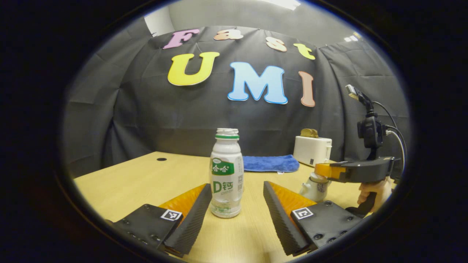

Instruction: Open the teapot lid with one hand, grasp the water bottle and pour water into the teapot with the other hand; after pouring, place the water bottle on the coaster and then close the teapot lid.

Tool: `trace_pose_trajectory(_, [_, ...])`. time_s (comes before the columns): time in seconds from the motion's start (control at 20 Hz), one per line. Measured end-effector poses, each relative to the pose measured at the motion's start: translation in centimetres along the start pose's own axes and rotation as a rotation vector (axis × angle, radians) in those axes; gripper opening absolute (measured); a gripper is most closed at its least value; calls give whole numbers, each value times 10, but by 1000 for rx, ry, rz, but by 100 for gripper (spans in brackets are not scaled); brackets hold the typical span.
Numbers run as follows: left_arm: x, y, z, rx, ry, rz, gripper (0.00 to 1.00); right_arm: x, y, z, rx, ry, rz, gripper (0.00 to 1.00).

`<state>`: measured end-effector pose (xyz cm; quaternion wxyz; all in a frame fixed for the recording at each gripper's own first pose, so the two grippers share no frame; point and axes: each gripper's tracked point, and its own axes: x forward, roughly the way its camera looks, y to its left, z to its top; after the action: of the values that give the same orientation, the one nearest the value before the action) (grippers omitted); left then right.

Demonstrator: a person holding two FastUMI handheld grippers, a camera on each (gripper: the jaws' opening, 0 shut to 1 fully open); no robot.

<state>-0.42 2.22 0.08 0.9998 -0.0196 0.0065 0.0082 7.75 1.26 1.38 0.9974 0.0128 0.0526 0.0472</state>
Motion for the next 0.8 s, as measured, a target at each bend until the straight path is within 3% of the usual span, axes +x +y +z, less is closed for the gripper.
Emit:
trace_pose_trajectory(0.05, [0, 2, -1, -4, 1, 2, 94, -2, -2, 6, 0, -15, -1, 0])
trace_pose_trajectory(0.1, [0, 3, -2, -8, 2, 4, 89, -4, -5, 13, 2, -30, -3, 0])
trace_pose_trajectory(0.45, [6, 3, -10, -11, 24, 7, 88, -8, -52, 41, 22, -106, -68, 0])
trace_pose_trajectory(0.5, [7, 2, -11, -7, 28, 8, 99, -7, -60, 43, 29, -111, -77, 0])
trace_pose_trajectory(0.8, [10, 1, -12, 30, 25, 21, 99, 0, -94, 35, 67, -112, -103, 0])
